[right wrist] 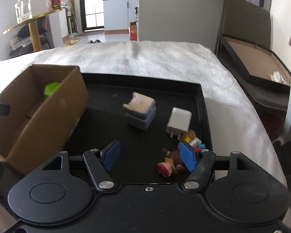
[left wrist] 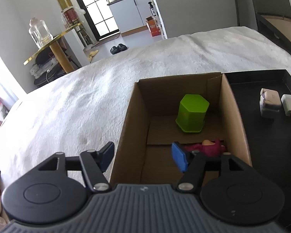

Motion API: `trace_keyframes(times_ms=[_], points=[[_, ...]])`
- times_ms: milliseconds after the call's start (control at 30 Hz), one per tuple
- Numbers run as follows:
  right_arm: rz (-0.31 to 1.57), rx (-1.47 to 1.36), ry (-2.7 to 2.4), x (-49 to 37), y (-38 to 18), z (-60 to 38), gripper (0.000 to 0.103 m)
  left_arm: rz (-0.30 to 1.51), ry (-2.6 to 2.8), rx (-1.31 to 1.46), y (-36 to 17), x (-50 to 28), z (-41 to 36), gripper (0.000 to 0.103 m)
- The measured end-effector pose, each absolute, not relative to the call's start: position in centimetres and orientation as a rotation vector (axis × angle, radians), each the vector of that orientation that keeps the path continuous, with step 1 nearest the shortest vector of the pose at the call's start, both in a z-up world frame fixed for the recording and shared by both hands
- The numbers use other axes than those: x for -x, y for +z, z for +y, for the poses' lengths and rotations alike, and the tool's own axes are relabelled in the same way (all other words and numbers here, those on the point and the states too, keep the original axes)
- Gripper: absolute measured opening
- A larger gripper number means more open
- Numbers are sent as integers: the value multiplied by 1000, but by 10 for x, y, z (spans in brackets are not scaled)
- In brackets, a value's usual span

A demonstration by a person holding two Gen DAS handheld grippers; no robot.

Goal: Organize rigid objects
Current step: 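Move the right gripper to the brown-haired doll and close on it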

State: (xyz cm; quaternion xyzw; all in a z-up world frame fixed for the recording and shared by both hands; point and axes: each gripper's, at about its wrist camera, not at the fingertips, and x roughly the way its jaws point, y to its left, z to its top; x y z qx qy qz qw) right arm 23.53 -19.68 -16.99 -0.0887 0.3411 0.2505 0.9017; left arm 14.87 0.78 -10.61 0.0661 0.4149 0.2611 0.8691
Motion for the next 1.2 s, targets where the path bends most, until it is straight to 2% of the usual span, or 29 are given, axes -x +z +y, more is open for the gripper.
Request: trace_keyframes(times_ms=[333,500,733,800,1200], points=[[761,173,498,-248,-192,-202,67,899,549,-177,-109,-156,-3,70],[747,207,489,-252,-200,-203,56,910,547,-196,-110,-160,-7,70],[763,233,482,-258,-209,-204,51,900,563,-199,-109,-162,-11,70],[748,243,485,-255,-210,-204,42,902,562,-199,-110,-162,-12,70],[729,243,542,-245,-195,-197,41,896,563,-180,-108,-159,-7,70]])
